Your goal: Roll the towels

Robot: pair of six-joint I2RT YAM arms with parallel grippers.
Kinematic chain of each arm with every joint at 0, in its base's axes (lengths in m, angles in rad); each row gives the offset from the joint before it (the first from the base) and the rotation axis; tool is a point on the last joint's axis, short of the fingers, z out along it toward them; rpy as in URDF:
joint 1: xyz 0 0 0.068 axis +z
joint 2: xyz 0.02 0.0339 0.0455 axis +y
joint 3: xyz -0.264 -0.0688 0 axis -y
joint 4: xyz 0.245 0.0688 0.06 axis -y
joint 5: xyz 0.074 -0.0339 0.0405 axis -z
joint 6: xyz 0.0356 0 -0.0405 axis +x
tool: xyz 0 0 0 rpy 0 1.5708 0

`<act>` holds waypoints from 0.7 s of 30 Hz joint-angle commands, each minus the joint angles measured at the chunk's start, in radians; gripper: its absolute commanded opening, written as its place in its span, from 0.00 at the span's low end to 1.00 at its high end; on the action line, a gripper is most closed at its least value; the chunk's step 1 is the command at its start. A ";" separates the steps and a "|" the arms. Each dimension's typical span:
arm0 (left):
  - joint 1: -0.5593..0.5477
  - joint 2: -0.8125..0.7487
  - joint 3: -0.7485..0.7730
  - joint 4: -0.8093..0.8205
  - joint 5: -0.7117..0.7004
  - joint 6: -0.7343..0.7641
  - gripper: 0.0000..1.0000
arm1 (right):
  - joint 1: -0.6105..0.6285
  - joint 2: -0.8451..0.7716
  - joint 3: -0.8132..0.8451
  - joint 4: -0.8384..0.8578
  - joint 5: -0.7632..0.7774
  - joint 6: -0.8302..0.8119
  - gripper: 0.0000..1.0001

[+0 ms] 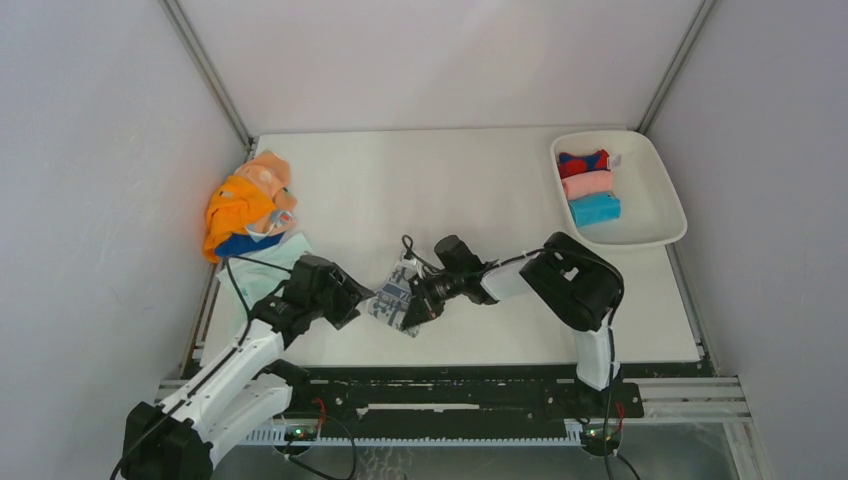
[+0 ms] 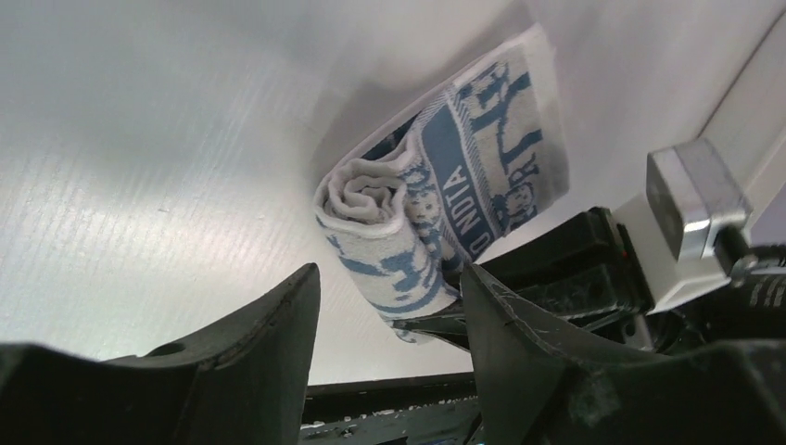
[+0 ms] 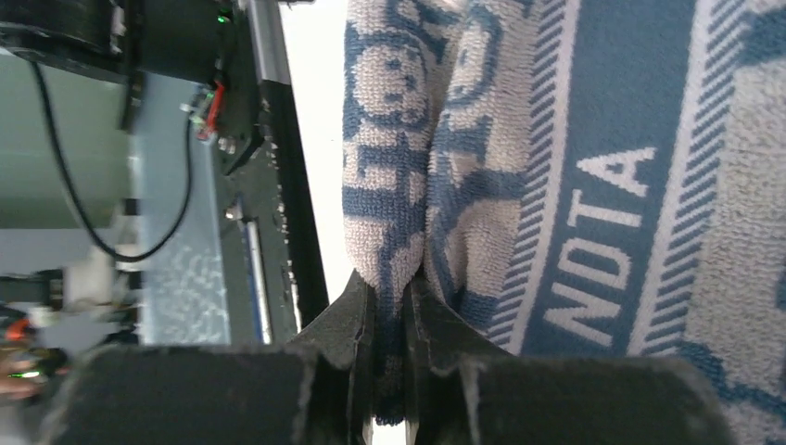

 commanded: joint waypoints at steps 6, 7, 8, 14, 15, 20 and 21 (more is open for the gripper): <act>-0.050 0.091 -0.057 0.179 0.042 -0.071 0.64 | -0.081 0.160 -0.039 0.304 -0.207 0.360 0.00; -0.055 0.105 -0.058 0.195 0.043 -0.076 0.64 | -0.083 0.169 -0.038 0.296 -0.204 0.366 0.00; -0.058 0.120 -0.058 0.210 0.044 -0.079 0.64 | -0.086 0.180 -0.037 0.287 -0.203 0.372 0.00; -0.070 0.206 -0.059 0.259 0.046 -0.080 0.64 | -0.105 0.239 -0.037 0.271 -0.206 0.425 0.00; -0.070 0.214 -0.061 0.260 0.048 -0.080 0.63 | -0.107 0.245 -0.036 0.265 -0.203 0.427 0.00; -0.070 0.173 -0.096 0.260 0.031 -0.106 0.63 | -0.118 0.269 -0.037 0.249 -0.198 0.444 0.00; -0.070 0.154 -0.106 0.256 0.022 -0.113 0.63 | -0.120 0.273 -0.036 0.249 -0.197 0.449 0.00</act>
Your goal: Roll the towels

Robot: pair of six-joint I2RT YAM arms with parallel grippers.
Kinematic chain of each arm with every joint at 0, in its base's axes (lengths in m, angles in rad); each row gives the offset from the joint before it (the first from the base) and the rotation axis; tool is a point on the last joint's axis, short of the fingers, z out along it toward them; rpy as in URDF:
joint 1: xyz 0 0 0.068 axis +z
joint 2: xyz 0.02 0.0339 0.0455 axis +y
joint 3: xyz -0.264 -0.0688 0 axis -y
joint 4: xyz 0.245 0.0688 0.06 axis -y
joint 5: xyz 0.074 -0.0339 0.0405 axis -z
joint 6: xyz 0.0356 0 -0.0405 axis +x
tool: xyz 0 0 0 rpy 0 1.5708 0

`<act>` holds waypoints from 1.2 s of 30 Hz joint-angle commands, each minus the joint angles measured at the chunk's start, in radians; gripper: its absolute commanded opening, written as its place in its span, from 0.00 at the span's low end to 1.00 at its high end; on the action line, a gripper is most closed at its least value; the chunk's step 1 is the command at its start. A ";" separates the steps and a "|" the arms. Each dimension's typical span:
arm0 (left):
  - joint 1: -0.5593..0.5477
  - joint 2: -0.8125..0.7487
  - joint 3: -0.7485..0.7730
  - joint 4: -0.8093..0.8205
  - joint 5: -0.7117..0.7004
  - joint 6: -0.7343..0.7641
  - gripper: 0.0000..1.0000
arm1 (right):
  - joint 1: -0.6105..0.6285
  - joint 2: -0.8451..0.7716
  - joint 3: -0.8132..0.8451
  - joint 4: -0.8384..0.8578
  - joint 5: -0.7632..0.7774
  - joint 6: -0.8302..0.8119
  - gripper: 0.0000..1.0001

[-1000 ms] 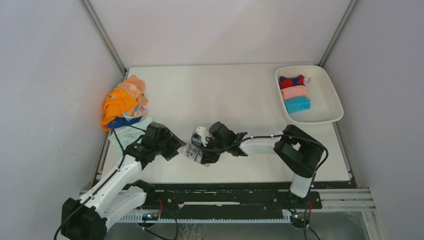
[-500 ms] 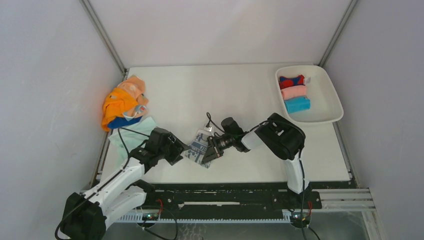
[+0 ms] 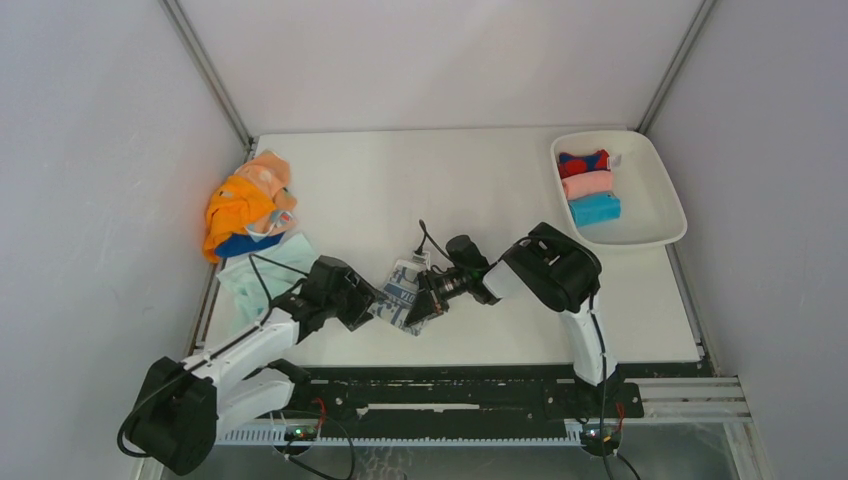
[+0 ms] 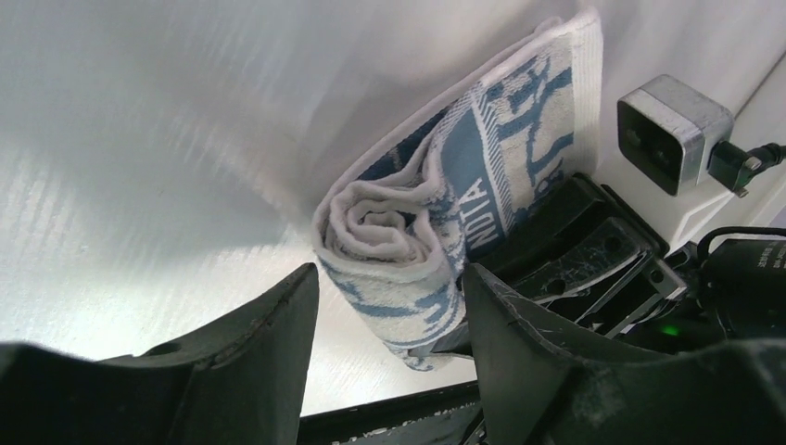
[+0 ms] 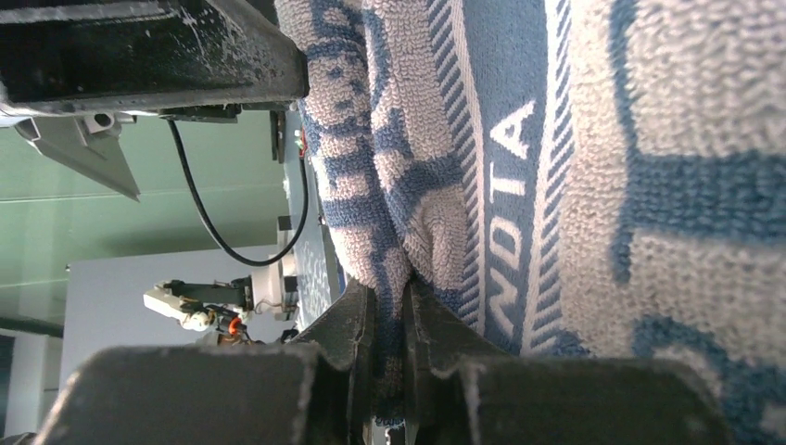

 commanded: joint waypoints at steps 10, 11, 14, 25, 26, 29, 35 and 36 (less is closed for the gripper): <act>-0.020 -0.067 -0.074 0.066 -0.061 -0.055 0.63 | -0.019 0.089 -0.018 -0.070 0.054 0.031 0.00; -0.034 -0.047 -0.068 0.073 -0.067 -0.048 0.62 | -0.019 0.090 -0.018 -0.070 0.055 0.033 0.00; -0.041 0.008 -0.054 0.103 -0.077 -0.038 0.60 | -0.017 0.088 -0.018 -0.073 0.057 0.032 0.00; -0.066 0.034 -0.038 0.044 -0.109 -0.018 0.22 | 0.004 -0.053 -0.019 -0.218 0.128 -0.109 0.08; -0.067 0.015 -0.026 0.002 -0.121 -0.006 0.18 | 0.011 -0.088 -0.018 -0.252 0.152 -0.144 0.11; -0.067 -0.007 0.031 -0.118 -0.158 0.034 0.10 | 0.038 -0.210 -0.014 -0.382 0.251 -0.263 0.23; -0.067 0.000 0.106 -0.236 -0.155 0.078 0.07 | 0.149 -0.436 0.027 -0.645 0.548 -0.508 0.46; -0.068 0.005 0.112 -0.243 -0.151 0.080 0.07 | 0.175 -0.467 0.033 -0.670 0.609 -0.543 0.48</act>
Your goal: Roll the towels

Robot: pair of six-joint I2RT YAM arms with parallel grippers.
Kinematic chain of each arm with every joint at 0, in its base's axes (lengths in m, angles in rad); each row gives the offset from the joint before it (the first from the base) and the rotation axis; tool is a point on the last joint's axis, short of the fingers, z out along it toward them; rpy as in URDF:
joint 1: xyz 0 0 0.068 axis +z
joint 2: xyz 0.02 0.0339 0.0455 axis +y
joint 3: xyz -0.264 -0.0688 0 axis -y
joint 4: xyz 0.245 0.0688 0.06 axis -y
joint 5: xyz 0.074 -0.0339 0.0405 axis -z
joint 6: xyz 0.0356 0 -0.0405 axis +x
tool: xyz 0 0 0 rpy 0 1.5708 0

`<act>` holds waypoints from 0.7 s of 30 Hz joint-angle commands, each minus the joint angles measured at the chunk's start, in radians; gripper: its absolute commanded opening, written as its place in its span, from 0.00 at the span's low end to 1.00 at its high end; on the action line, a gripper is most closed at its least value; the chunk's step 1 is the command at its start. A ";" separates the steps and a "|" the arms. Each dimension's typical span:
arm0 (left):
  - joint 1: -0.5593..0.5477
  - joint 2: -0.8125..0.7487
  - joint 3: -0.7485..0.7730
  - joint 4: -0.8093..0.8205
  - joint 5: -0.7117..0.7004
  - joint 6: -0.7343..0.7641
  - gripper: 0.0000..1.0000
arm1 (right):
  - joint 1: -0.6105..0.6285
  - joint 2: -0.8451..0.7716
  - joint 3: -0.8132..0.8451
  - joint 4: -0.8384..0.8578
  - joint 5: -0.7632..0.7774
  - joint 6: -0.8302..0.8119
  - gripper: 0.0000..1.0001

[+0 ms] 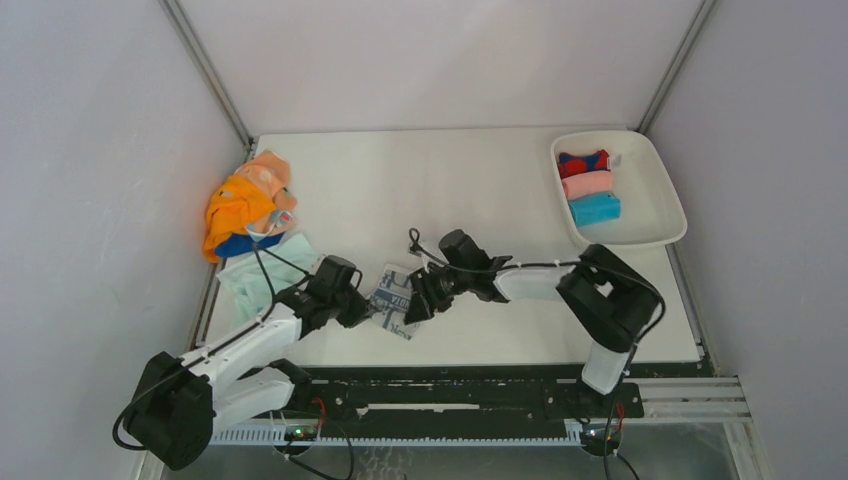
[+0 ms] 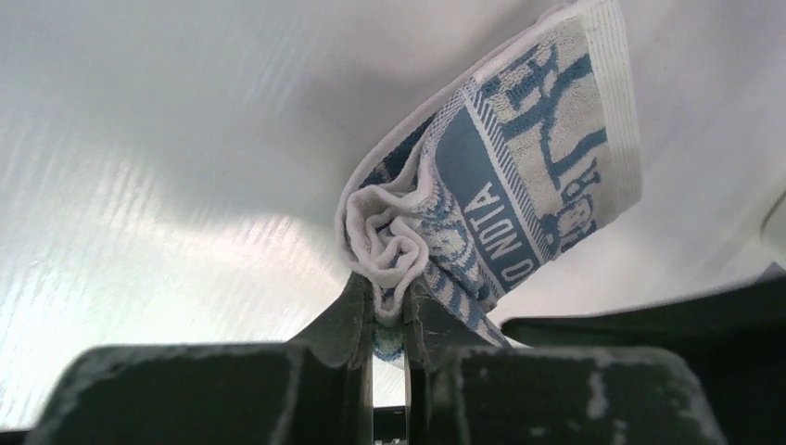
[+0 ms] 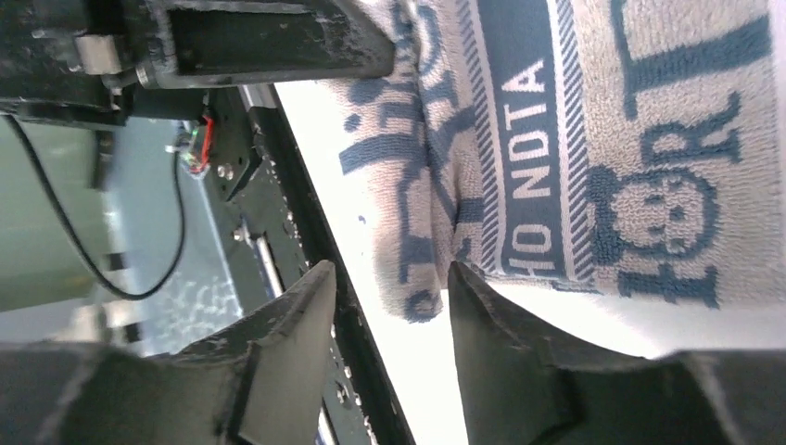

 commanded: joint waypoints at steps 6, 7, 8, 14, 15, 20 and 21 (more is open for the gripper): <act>0.002 0.032 0.087 -0.126 -0.006 0.060 0.07 | 0.279 -0.256 0.048 -0.241 0.684 -0.432 0.60; 0.002 0.037 0.087 -0.123 0.000 0.059 0.07 | 0.311 -0.260 0.047 -0.231 0.733 -0.459 0.61; 0.001 0.041 0.087 -0.122 0.005 0.057 0.07 | 0.341 -0.260 0.048 -0.218 0.773 -0.483 0.63; 0.001 0.056 0.080 -0.105 0.022 0.049 0.07 | 0.485 -0.199 0.058 -0.166 0.961 -0.599 0.65; 0.001 0.057 0.079 -0.103 0.023 0.049 0.07 | 0.502 -0.181 0.059 -0.158 0.984 -0.619 0.65; 0.002 0.055 0.072 -0.099 0.027 0.040 0.07 | 0.564 -0.080 0.071 -0.133 1.061 -0.687 0.64; 0.001 0.055 0.069 -0.098 0.026 0.037 0.07 | 0.570 -0.062 0.073 -0.129 1.070 -0.695 0.63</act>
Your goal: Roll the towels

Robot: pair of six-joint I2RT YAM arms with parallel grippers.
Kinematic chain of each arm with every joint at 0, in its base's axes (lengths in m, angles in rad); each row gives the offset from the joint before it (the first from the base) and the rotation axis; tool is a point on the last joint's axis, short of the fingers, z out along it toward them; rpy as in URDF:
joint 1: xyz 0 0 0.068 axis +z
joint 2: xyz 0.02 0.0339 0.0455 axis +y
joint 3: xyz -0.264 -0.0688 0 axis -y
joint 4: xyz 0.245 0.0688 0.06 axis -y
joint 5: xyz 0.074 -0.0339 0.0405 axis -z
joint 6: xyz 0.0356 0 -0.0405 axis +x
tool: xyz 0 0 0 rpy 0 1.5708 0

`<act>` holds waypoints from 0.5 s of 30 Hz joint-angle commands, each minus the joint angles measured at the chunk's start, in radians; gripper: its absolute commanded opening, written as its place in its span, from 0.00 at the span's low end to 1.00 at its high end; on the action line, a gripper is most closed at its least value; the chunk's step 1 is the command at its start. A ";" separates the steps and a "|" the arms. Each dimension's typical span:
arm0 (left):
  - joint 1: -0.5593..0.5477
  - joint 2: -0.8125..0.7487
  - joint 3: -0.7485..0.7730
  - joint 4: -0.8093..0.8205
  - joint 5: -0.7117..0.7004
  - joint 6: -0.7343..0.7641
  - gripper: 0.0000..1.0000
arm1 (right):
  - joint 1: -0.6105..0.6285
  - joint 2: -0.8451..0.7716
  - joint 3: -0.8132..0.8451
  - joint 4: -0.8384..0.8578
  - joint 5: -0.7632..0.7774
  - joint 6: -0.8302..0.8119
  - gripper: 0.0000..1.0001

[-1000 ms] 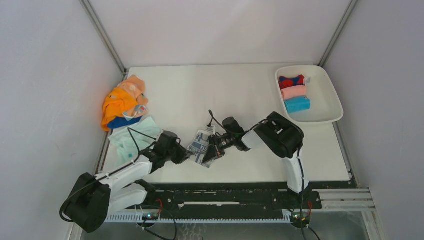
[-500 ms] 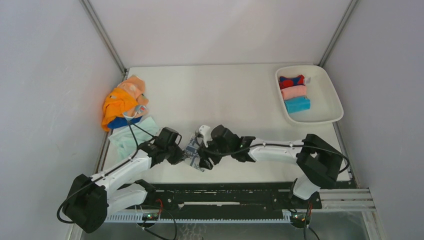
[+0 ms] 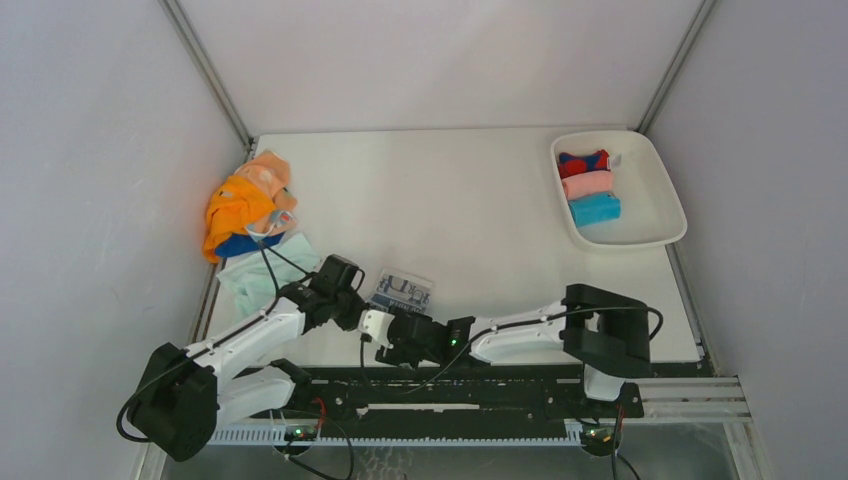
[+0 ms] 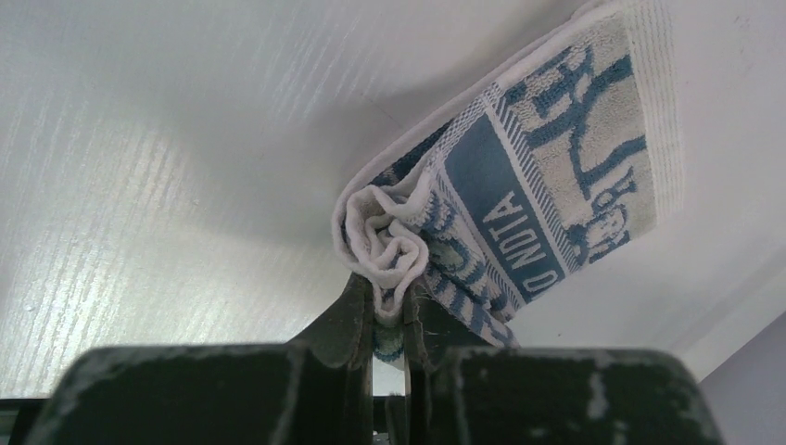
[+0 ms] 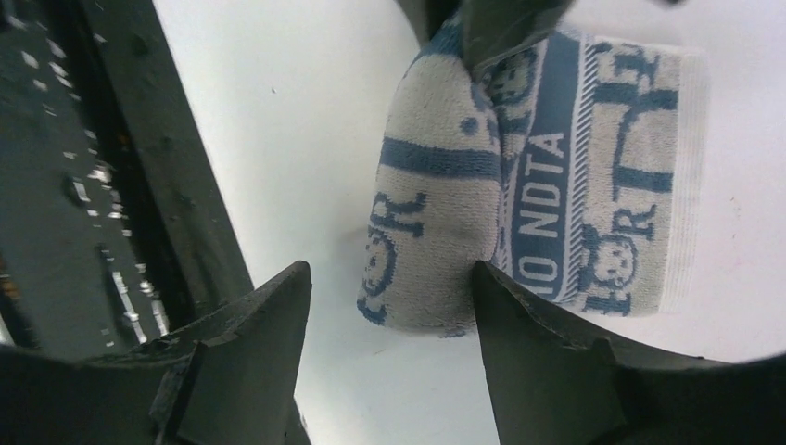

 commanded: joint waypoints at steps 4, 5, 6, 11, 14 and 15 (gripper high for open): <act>0.002 0.002 0.005 0.017 0.026 -0.014 0.08 | 0.041 0.112 0.039 0.053 0.135 -0.109 0.60; 0.002 0.002 -0.004 0.025 0.032 -0.019 0.08 | 0.041 0.122 0.040 0.052 0.136 -0.110 0.60; 0.005 0.000 -0.011 0.034 0.037 -0.024 0.08 | 0.039 0.132 0.040 0.053 0.135 -0.112 0.59; 0.013 -0.003 -0.030 0.050 0.050 -0.027 0.11 | -0.003 0.156 0.045 0.038 0.075 -0.093 0.55; 0.026 -0.015 -0.036 0.050 0.051 -0.024 0.13 | -0.030 0.160 0.046 0.015 0.030 -0.081 0.49; 0.034 -0.021 -0.040 0.050 0.051 -0.023 0.14 | -0.036 0.163 0.046 0.008 0.013 -0.081 0.46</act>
